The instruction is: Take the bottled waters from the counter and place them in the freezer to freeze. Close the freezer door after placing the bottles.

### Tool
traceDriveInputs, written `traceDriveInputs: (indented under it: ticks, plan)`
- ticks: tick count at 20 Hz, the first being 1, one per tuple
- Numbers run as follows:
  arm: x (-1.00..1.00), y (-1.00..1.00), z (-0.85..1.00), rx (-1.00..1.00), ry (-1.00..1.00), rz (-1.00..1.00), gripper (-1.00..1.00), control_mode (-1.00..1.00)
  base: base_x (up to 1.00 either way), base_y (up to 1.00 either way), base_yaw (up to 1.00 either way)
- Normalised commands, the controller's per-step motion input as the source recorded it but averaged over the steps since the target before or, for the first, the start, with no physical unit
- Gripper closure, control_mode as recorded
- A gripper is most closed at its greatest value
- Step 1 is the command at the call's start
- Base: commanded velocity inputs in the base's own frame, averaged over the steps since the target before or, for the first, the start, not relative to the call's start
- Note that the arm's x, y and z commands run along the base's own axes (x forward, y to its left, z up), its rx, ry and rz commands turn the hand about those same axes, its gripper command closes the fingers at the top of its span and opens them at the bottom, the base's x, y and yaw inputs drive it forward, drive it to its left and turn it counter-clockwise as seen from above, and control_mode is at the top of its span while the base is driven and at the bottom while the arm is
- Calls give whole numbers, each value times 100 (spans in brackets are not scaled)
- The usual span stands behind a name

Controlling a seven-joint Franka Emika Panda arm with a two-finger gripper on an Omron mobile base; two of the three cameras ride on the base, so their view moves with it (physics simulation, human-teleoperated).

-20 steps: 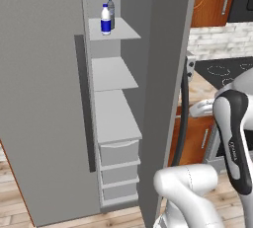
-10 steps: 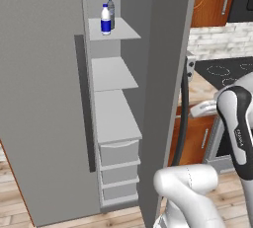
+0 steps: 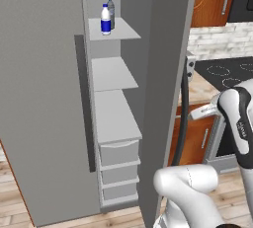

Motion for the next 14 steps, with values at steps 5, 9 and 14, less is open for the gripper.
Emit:
traceDriveInputs:
  ticks: [5, 9, 14]
  plan:
    - [6, 0, -11, 3, 2, 0, -100, -100, 0, 0, 0]
    - [39, 0, -20, 7, -24, 5, -100, -100, 0, 0, 0]
    - [31, 0, -27, 4, -25, 10, -100, -100, 0, 0, 0]
